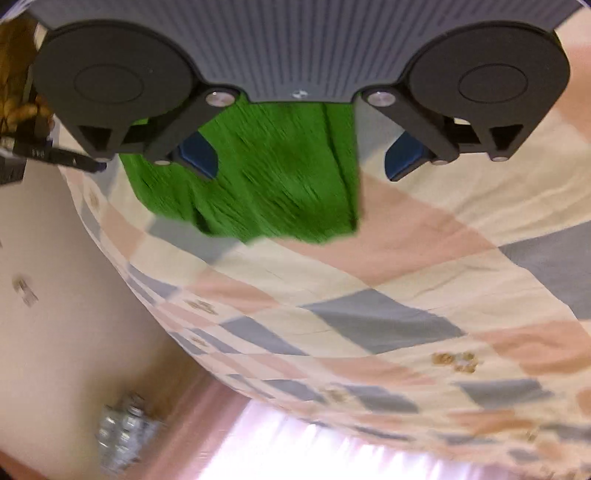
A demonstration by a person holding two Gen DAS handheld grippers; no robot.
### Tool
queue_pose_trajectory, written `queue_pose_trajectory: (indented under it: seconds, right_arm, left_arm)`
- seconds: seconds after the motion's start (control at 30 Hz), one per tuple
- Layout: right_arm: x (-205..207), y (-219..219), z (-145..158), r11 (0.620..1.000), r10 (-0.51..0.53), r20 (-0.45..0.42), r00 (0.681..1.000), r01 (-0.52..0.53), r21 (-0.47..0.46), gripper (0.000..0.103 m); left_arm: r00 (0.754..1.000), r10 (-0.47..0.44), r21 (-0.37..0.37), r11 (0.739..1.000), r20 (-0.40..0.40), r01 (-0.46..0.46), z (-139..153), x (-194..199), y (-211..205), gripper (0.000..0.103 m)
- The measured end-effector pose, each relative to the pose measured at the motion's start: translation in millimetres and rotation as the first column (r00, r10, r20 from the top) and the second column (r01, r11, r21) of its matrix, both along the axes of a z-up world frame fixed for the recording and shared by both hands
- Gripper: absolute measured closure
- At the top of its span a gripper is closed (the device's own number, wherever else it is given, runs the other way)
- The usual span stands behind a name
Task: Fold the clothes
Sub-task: 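Grasp the vest's hem with both grippers, then lift the hem and fold it over toward the vest's neckline with both grippers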
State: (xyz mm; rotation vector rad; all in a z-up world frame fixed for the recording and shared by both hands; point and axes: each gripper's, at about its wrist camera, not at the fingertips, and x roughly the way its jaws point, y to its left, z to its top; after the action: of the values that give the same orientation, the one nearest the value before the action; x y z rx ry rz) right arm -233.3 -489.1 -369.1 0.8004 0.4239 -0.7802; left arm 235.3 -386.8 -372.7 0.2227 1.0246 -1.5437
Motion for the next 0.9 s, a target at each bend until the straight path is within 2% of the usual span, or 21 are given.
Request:
queue_pose_trajectory:
  seconds: [0.03, 0.1, 0.23, 0.27, 0.3, 0.33, 0.37, 0.4, 0.43, 0.47, 0.53, 0.6, 0.63, 0.73, 0.8, 0.83, 0.9]
  right_arm:
    - [6, -13, -4, 1.0, 0.0, 0.017, 1.0, 0.0, 0.012, 0.053]
    - [19, -34, -14, 0.999, 0.009, 0.044, 0.999, -0.011, 0.042, 0.043]
    - [34, -69, -34, 0.992, -0.038, 0.077, 0.996, 0.028, 0.126, 0.042]
    - [37, -75, -38, 0.988, -0.054, 0.089, 0.995, 0.04, 0.148, 0.042]
    - [39, -81, -42, 0.985, -0.068, 0.1, 0.993, 0.05, 0.168, 0.044]
    - [42, -80, -42, 0.986, -0.061, 0.095, 0.994, 0.045, 0.162, 0.05]
    - [44, -80, -42, 0.987, -0.054, 0.091, 0.994, 0.039, 0.156, 0.072]
    - [46, -79, -42, 0.988, -0.047, 0.087, 0.995, 0.033, 0.15, 0.083]
    - [48, -79, -42, 0.989, -0.04, 0.082, 0.996, 0.027, 0.145, 0.09]
    - [50, -78, -42, 0.99, -0.032, 0.078, 0.996, 0.021, 0.137, 0.092]
    - [43, -60, -25, 0.998, -0.019, 0.091, 0.996, 0.013, 0.063, 0.093]
    - [29, -32, -1, 0.999, -0.002, 0.127, 0.992, 0.006, -0.032, 0.093]
    - [21, -15, 12, 0.997, 0.009, 0.143, 0.99, 0.003, -0.081, 0.093]
    - [-12, 64, 23, 0.987, 0.034, 0.122, 0.992, -0.014, -0.161, 0.093]
    - [-33, 117, 30, 0.977, 0.05, 0.106, 0.993, -0.026, -0.213, 0.093]
    - [-44, 143, 34, 0.97, 0.058, 0.098, 0.993, -0.033, -0.239, 0.092]
    - [-66, 196, 41, 0.956, 0.072, 0.082, 0.994, -0.046, -0.29, 0.087]
  left_arm:
    - [1.0, 0.016, 0.012, 1.0, -0.016, -0.016, -7, 5, -9, 0.006]
    - [0.998, 0.035, 0.036, 0.999, -0.051, -0.033, -21, 12, -26, 0.006]
    - [0.991, 0.035, 0.057, 0.998, -0.127, -0.028, -41, 13, -46, 0.008]
    - [0.99, 0.028, 0.053, 0.998, -0.135, -0.021, -44, 10, -50, 0.016]
    - [0.993, 0.002, 0.043, 0.999, -0.12, 0.003, -42, 5, -51, 0.048]
    - [0.994, -0.024, 0.033, 0.999, -0.104, 0.028, -41, 0, -53, 0.069]
    - [0.996, -0.036, 0.039, 0.998, -0.081, 0.04, -39, -3, -53, 0.09]
    - [0.997, -0.044, 0.019, 0.999, -0.067, 0.045, -34, -5, -48, 0.097]
    - [0.997, -0.05, -0.002, 0.999, -0.053, 0.05, -28, -6, -43, 0.097]
    - [0.998, -0.057, -0.041, 0.998, -0.039, 0.055, -18, -7, -34, 0.097]
    - [0.996, -0.077, -0.126, 0.989, -0.033, 0.072, 5, -7, -7, 0.097]
    - [0.993, -0.12, -0.225, 0.968, -0.009, 0.115, 33, -14, 31, 0.097]
    - [0.99, -0.135, -0.266, 0.954, 0.031, 0.138, 47, -22, 54, 0.097]
    - [0.974, -0.198, -0.355, 0.908, 0.106, 0.223, 76, -45, 131, 0.096]
    - [0.963, -0.217, -0.373, 0.89, 0.157, 0.261, 78, -62, 186, 0.088]
    - [0.956, -0.219, -0.36, 0.89, 0.195, 0.278, 73, -70, 216, 0.085]
    - [0.943, -0.216, -0.31, 0.905, 0.253, 0.291, 56, -85, 264, 0.069]
